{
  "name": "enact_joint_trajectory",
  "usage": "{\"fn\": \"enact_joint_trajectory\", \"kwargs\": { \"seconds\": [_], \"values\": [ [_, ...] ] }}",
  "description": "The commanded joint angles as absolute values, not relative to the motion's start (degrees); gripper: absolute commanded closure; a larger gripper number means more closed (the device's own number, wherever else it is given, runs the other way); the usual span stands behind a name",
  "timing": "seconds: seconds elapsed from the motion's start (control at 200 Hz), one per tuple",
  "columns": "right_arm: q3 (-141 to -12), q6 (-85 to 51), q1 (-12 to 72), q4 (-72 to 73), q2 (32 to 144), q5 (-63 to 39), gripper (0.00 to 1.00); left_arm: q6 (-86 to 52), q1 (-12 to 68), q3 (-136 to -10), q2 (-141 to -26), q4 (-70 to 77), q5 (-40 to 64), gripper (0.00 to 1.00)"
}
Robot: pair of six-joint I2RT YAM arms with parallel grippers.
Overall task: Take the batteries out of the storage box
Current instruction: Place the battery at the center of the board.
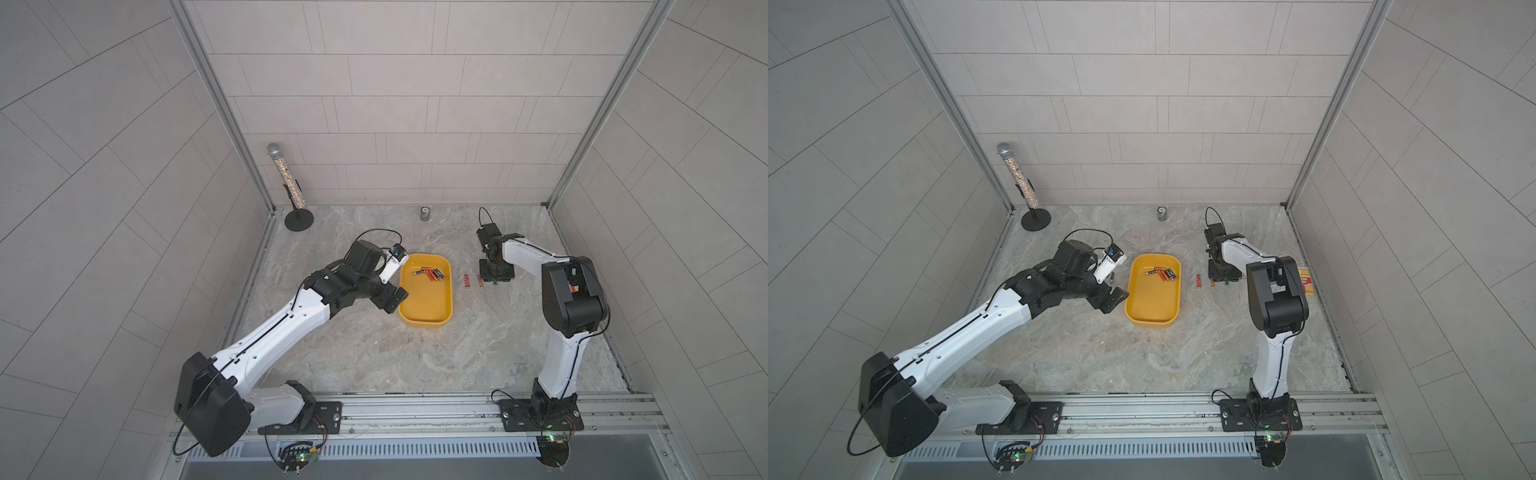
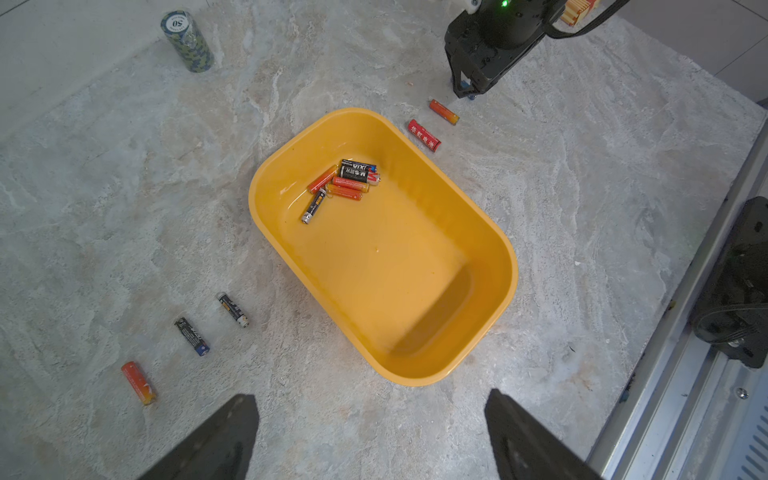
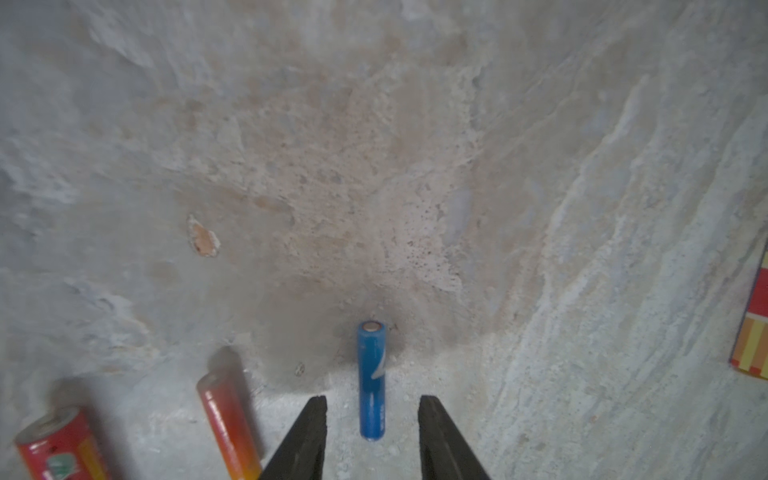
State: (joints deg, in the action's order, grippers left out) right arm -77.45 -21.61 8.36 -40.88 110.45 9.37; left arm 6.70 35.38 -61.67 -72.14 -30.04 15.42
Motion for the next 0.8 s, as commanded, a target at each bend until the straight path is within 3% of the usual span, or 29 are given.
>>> {"fn": "enact_joint_trajectory", "kwargs": {
  "seconds": [0.0, 0.28, 0.46, 0.625, 0.796],
  "values": [
    [-79.30, -22.33, 8.45, -44.65, 105.34, 9.84, 0.56, 5.49, 33.68, -60.67, -69.27, -27.82, 17.06, 0.05],
    [-83.64, -20.83, 9.83, -50.14, 94.70, 10.26, 0.42, -1.34, 22.31, -59.93, -69.30, -22.78, 23.47, 0.04],
    [-83.04, -15.24, 20.51, -43.27, 88.60, 5.82, 0.39, -6.56, 11.81, -60.56, -72.46, -23.40, 20.09, 0.03],
    [-90.27, -14.77, 29.97, -43.31, 96.00, 2.25, 0.43, -8.26, 5.62, -63.89, -77.68, -30.42, 14.00, 0.04],
    [-100.98, -14.33, 32.97, -49.24, 109.51, 1.21, 0.48, -7.90, 5.37, -65.02, -79.55, -32.52, 14.77, 0.04]
  ]
}}
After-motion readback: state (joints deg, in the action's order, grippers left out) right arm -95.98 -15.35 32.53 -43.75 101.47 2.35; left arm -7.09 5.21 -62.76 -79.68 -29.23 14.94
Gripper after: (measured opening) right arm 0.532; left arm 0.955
